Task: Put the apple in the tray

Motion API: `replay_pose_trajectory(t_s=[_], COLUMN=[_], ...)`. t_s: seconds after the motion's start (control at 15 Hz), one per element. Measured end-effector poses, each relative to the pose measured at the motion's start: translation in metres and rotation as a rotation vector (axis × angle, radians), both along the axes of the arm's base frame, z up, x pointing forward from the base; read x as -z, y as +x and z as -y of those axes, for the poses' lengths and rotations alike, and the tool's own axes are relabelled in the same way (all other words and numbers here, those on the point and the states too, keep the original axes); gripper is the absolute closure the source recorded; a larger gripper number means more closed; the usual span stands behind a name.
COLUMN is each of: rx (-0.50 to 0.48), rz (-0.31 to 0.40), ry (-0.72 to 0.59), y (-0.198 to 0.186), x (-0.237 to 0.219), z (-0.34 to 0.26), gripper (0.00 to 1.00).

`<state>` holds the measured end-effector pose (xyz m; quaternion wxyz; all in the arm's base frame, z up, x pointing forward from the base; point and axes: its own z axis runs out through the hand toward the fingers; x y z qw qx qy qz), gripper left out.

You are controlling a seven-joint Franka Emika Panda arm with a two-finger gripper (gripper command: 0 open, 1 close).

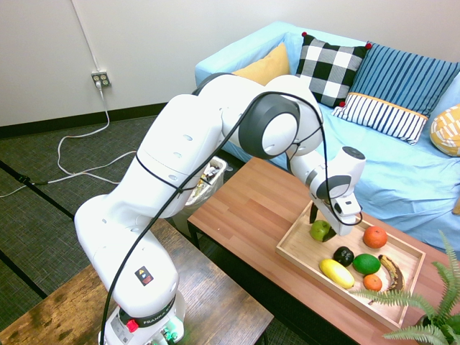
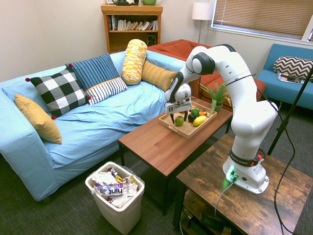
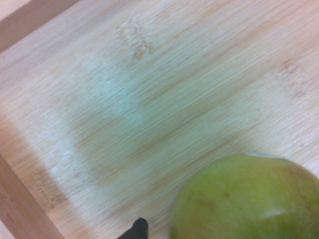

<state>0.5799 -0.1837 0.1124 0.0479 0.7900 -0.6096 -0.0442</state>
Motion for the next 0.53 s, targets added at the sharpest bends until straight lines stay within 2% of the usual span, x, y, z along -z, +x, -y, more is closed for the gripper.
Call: replay_pose_trajectory(t_s=[0.13, 0.53], rx=[-0.009, -0.014], rz=[0.022, 0.080], ry=[-0.002, -0.013], y=[0.003, -0.006], x=[-0.016, -0.102], z=[0.003, 0.007], gripper=[0.00, 0.00])
